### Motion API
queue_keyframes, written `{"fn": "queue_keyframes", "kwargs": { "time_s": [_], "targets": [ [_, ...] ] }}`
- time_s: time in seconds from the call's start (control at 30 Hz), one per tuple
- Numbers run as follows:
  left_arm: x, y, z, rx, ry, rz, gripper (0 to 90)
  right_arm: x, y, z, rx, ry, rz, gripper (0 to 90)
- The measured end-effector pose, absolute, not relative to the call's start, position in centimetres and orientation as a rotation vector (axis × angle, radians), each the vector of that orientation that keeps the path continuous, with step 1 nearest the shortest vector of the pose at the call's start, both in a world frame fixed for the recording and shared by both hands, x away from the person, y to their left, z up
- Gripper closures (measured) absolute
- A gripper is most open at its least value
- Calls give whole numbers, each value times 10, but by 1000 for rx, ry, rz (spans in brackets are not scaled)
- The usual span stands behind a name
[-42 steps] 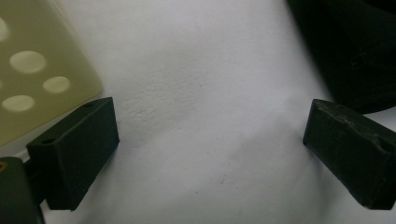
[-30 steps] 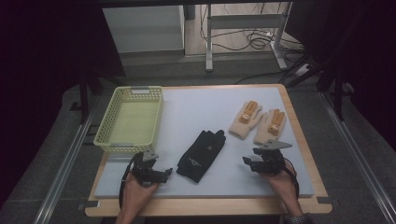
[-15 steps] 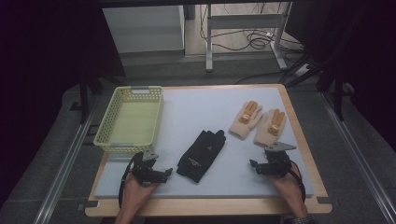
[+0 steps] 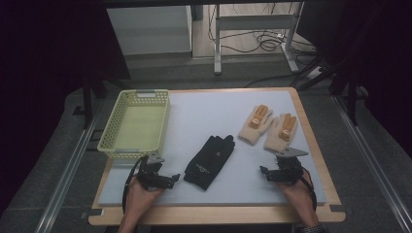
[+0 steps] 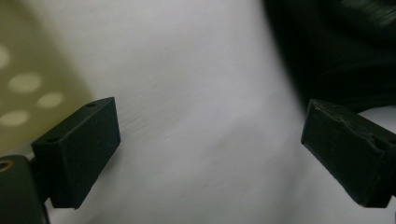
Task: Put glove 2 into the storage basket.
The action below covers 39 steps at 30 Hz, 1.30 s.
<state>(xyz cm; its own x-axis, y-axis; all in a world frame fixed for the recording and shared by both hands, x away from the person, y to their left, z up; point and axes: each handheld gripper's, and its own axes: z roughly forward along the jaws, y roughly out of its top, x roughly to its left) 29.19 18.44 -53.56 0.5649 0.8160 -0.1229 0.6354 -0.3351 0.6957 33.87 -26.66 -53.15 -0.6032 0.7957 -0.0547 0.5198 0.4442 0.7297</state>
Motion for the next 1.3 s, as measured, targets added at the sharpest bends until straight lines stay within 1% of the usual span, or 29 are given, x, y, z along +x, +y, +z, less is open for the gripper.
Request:
{"fn": "queue_keyframes", "kwargs": {
  "time_s": [0.07,0.13,0.17,0.23,0.27,0.3,0.37,0.4,0.47,0.5,0.53,0.63,0.73,0.8,0.83,0.87,0.9,1.03,1.07,1.1,1.27,1.3],
  "targets": [
    [293,179,-527,2077,1128,301,40,339,-267,-532,1113,2309,966,175],
    [297,165,-512,2088,1085,279,26,339,-267,-532,1113,2309,966,175],
    [297,165,-512,2088,1085,279,22,339,-267,-532,1113,2309,966,175],
    [304,148,-500,2117,1045,262,12,339,-267,-532,1112,2309,966,175],
    [304,148,-500,2117,1045,262,9,339,-267,-532,1112,2309,966,175],
    [310,135,-494,2136,1025,251,7,339,-267,-531,1113,2309,966,175],
    [318,122,-491,2160,1014,241,0,339,-267,-531,1113,2309,966,175],
    [318,122,-491,2160,1014,241,0,339,-267,-531,1113,2309,966,175],
    [329,100,-491,2200,1001,220,0,339,-267,-531,1114,2310,967,175],
    [329,100,-491,2200,1001,220,0,339,-267,-531,1114,2310,967,175],
    [337,86,-493,2239,989,226,0,339,-267,-531,1114,2310,967,175],
    [347,68,-499,2287,1005,257,0,339,-267,-531,1114,2310,968,175],
    [354,60,-504,2305,1030,263,0,339,-267,-531,1113,2310,968,175],
    [365,53,-513,2326,1059,208,0,339,-267,-531,1115,2310,969,175],
    [368,52,-516,2331,1062,175,0,339,-267,-531,1115,2310,969,175],
    [368,52,-516,2331,1062,175,0,339,-267,-531,1115,2310,969,175],
    [369,51,-520,2333,1058,135,0,339,-267,-531,1115,2310,969,175],
    [363,42,-524,2364,1045,162,0,339,-267,-531,1115,2310,969,175],
    [361,39,-525,2384,1044,184,0,339,-267,-531,1115,2310,969,175],
    [355,32,-526,2437,1029,249,0,339,-267,-532,1115,2310,969,175],
    [361,36,-526,2432,1073,239,0,339,-267,-532,1114,2310,968,175],
    [367,40,-526,2428,1082,208,0,339,-267,-532,1113,2310,967,175]
  ]
}}
